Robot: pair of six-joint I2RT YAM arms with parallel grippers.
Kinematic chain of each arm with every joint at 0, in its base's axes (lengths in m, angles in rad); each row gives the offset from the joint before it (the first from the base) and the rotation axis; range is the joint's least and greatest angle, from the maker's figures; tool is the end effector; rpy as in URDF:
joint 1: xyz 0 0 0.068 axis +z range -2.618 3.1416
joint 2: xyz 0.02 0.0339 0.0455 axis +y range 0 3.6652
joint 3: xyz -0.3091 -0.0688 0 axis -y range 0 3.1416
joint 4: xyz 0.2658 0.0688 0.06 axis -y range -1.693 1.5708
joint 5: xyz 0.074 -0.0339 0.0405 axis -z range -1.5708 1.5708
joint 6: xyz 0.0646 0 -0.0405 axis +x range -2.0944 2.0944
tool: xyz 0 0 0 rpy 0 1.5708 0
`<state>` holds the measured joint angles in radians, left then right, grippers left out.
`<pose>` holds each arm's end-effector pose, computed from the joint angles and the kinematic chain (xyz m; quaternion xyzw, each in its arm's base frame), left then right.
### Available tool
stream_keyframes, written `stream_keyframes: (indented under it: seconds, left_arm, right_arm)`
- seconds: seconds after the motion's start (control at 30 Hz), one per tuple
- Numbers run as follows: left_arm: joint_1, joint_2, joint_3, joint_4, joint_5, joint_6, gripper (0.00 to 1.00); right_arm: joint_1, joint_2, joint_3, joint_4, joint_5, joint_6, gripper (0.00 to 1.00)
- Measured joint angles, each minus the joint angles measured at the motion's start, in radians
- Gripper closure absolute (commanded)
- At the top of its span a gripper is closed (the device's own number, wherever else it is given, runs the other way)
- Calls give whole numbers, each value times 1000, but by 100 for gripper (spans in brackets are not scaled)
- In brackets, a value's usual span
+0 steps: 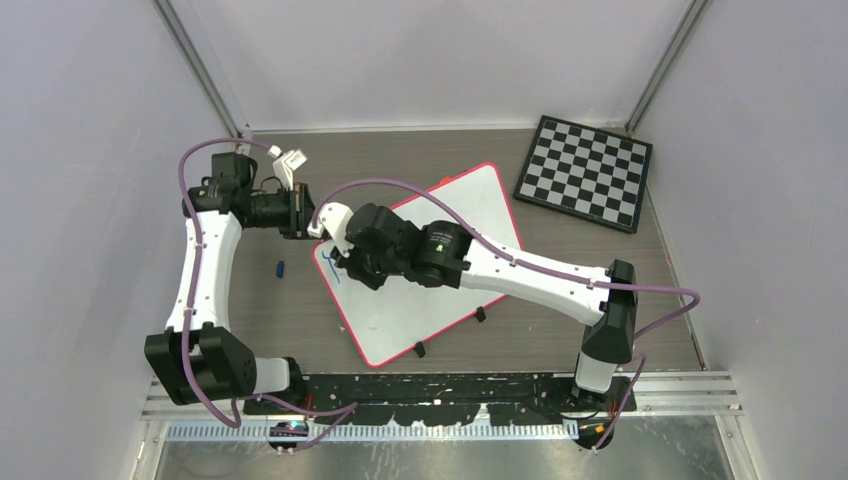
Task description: Write a sentence on the whiteboard
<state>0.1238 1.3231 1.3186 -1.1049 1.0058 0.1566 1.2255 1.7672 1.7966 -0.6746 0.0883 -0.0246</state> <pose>0.2634 -0.0222 0.3747 0.1242 0.8511 -0.4366 0.2639 0.1593 0.4260 0.4012 -0.5071 0.7365 0.2194 0.3903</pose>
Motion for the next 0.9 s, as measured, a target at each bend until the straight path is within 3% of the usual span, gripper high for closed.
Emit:
stream_keyframes:
  seconds: [0.9]
  left_arm:
    - [0, -2, -3, 5, -7, 3, 100]
  right_arm:
    - [-50, -26, -63, 23, 3, -3, 100]
